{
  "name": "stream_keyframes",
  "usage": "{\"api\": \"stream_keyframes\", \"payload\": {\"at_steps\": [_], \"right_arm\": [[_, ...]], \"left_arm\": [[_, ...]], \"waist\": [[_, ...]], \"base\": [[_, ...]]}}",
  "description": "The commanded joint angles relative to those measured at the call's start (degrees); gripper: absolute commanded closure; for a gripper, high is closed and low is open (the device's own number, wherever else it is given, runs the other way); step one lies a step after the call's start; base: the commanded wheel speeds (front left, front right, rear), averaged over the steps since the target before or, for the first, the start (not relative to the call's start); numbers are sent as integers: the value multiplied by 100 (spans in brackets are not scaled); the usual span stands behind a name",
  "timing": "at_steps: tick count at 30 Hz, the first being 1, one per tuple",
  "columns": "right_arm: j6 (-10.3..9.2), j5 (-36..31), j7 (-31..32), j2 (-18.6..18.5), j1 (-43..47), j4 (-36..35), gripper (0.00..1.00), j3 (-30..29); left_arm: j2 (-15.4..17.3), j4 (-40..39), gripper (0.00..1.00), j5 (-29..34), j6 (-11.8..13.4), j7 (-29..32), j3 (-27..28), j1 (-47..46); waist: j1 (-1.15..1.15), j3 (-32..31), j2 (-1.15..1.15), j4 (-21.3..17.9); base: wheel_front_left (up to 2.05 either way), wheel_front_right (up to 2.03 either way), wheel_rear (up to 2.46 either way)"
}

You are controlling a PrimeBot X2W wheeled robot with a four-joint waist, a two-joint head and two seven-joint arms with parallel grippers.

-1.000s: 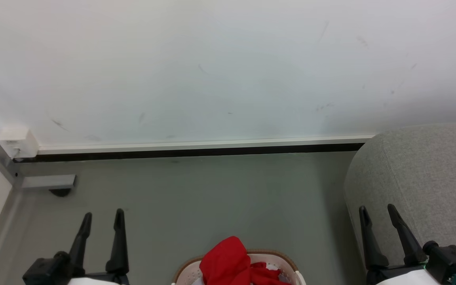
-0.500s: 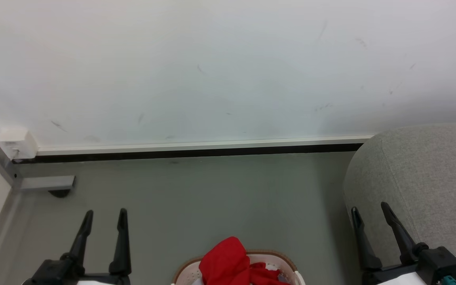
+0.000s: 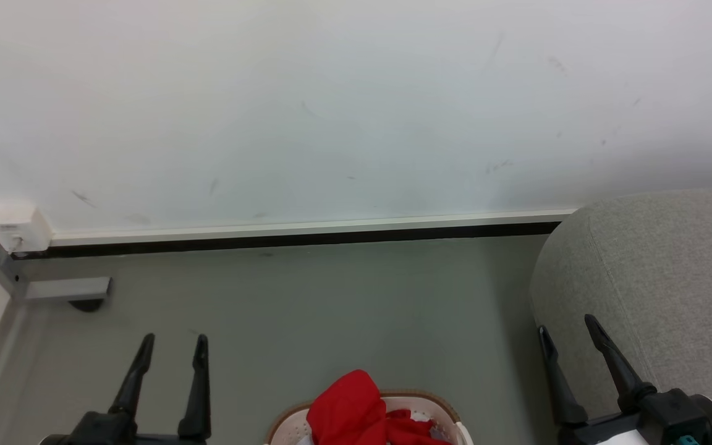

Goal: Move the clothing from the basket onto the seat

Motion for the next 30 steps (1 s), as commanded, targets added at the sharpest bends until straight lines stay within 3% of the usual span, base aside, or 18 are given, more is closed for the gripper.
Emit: {"api": "stream_keyframes", "payload": {"at_steps": [1, 21, 30], "right_arm": [[-14, -90, -33, -43, -41, -31, 0, 7], [-14, 30, -55, -39, -71, 18, 0, 43], [-14, 196, -55, -35, -184, -28, 0, -179]], "left_arm": [[-6, 37, 0, 110, 13, -32, 24, 50], [-98, 171, 0, 115, -133, -47, 151, 21], [-121, 237, 0, -35, -192, -47, 149, -74]], "waist": [[0, 1, 0, -8], [0, -2, 0, -127], [0, 242, 0, -422]], "base": [[0, 0, 0], [0, 0, 0], [0, 0, 0]]}}
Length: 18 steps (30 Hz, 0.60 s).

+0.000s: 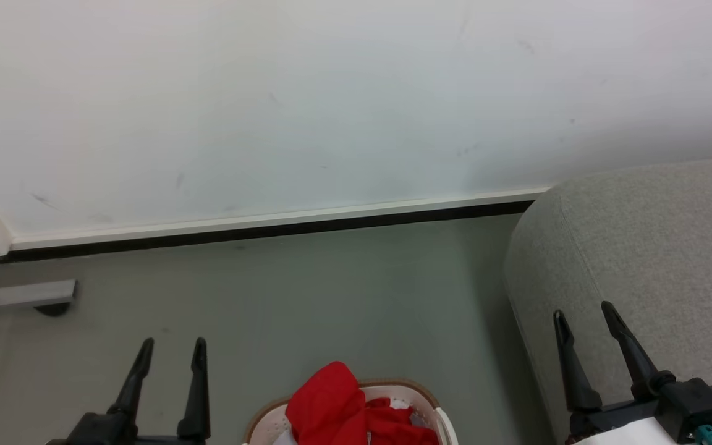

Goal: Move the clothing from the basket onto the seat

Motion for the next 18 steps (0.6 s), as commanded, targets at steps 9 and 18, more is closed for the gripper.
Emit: {"api": "stream_keyframes", "payload": {"at_steps": [9, 18], "right_arm": [[-14, 108, -20, -26, -512, -353, 0, -313], [-14, 300, -20, -20, -949, -678, 0, -869]], "left_arm": [[71, 632, 0, -2, -229, -3, -314, -702], [403, 2252, 0, 180, -393, 14, -1039, -1758]], "waist": [[0, 1050, 0, -469], [0, 2082, 0, -797]], "base": [[0, 0, 0], [0, 0, 0]]}}
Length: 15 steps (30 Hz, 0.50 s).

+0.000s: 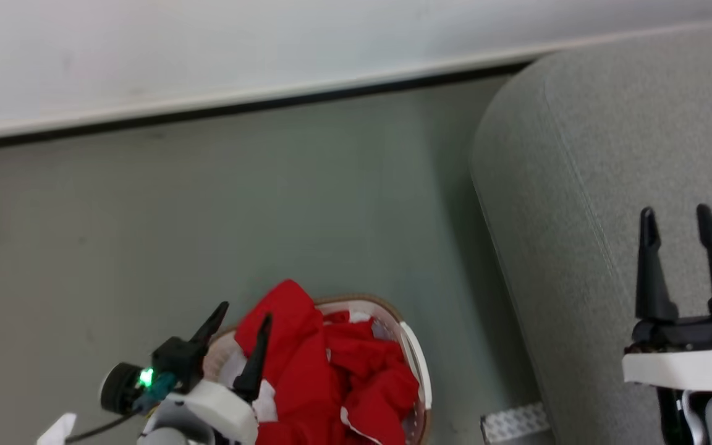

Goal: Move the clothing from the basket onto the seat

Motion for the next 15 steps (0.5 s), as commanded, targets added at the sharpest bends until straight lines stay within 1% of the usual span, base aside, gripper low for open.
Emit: {"api": "stream_keyframes", "payload": {"at_steps": [1, 5, 8, 12, 15], "right_arm": [[-14, 41, -19, -13, -152, -58, 0, -77], [-14, 69, -19, -11, -359, -167, 0, -153], [-14, 103, -19, -15, -499, -249, 0, -149], [-14, 198, -19, -11, -636, -349, 0, -256], [-14, 307, -19, -11, -731, -381, 0, -328]], "left_arm": [[96, 283, 0, 33, -24, 42, -95, -235], [217, 1094, 0, -60, -34, 264, -409, -729], [330, 1627, 0, -197, -38, 527, -762, -1085], [466, 2254, 0, -549, -32, 817, -1290, -1552], [540, 2567, 0, -787, -31, 1011, -1604, -1879]], "waist": [[-1, 500, 0, -235], [-1, 922, 0, -426], [-1, 1269, 0, -572], [-1, 1665, 0, -685], [-1, 1967, 0, -757]], "base": [[0, 0, 0], [0, 0, 0], [0, 0, 0], [0, 0, 0], [0, 0, 0]]}}
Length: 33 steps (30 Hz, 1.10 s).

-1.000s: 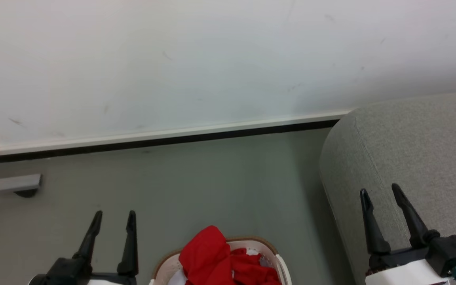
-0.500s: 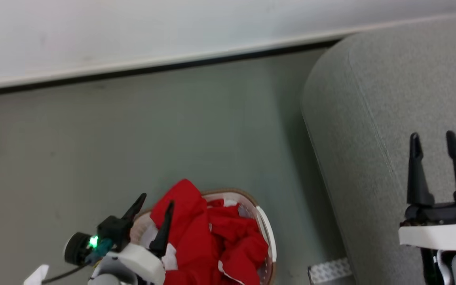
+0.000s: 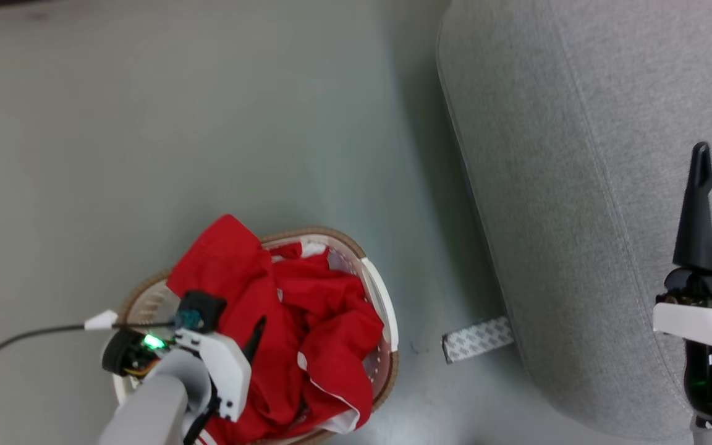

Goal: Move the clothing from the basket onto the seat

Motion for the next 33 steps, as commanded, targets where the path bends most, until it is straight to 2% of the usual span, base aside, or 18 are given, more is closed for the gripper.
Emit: {"api": "stream_keyframes", "payload": {"at_steps": [1, 11, 18, 22, 23, 24, 25, 29, 33], "right_arm": [[-14, 101, -19, -7, -131, -56, 0, -59], [-14, 449, -19, -7, -326, -56, 0, 16], [-14, 666, -19, -6, -354, 11, 0, 69], [-14, 695, -19, -6, -375, -20, 0, 122], [-14, 690, -19, -5, -382, -33, 0, 136], [-14, 684, -19, -6, -387, -41, 0, 142], [-14, 680, -19, -6, -394, -38, 0, 144], [-14, 643, -19, -8, -402, 29, 0, 90], [-14, 504, -19, -7, -436, 105, 0, 4]], "left_arm": [[94, 145, 0, -159, 10, 56, -135, -226], [471, 840, 0, -653, 10, 455, -777, -1054], [488, 1029, 0, -1019, 5, 826, -1528, -1308], [531, 1163, 2, -1154, 4, 924, -1766, -1394], [535, 1198, 49, -1189, 4, 911, -1811, -1403], [543, 1220, 78, -1227, 4, 882, -1855, -1422], [544, 1234, 100, -1249, 4, 855, -1896, -1437], [456, 1211, 100, -1446, 4, 648, -2055, -1475], [284, 1260, 100, -1616, 5, 423, -2178, -1379]], "waist": [[-2, 458, 0, -202], [-2, 1187, 0, -458], [-2, 1467, 0, -638], [-2, 1536, 0, -664], [-2, 1547, 0, -655], [-2, 1555, 0, -646], [-2, 1555, 0, -636], [-2, 1437, 0, -536], [-2, 1063, 0, -329]], "base": [[0, 0, 0], [0, 0, 0], [0, 0, 0], [6, 6, 6], [7, 7, 7], [3, 3, 3], [0, 0, 0], [0, 0, 0], [0, 0, 0]]}}
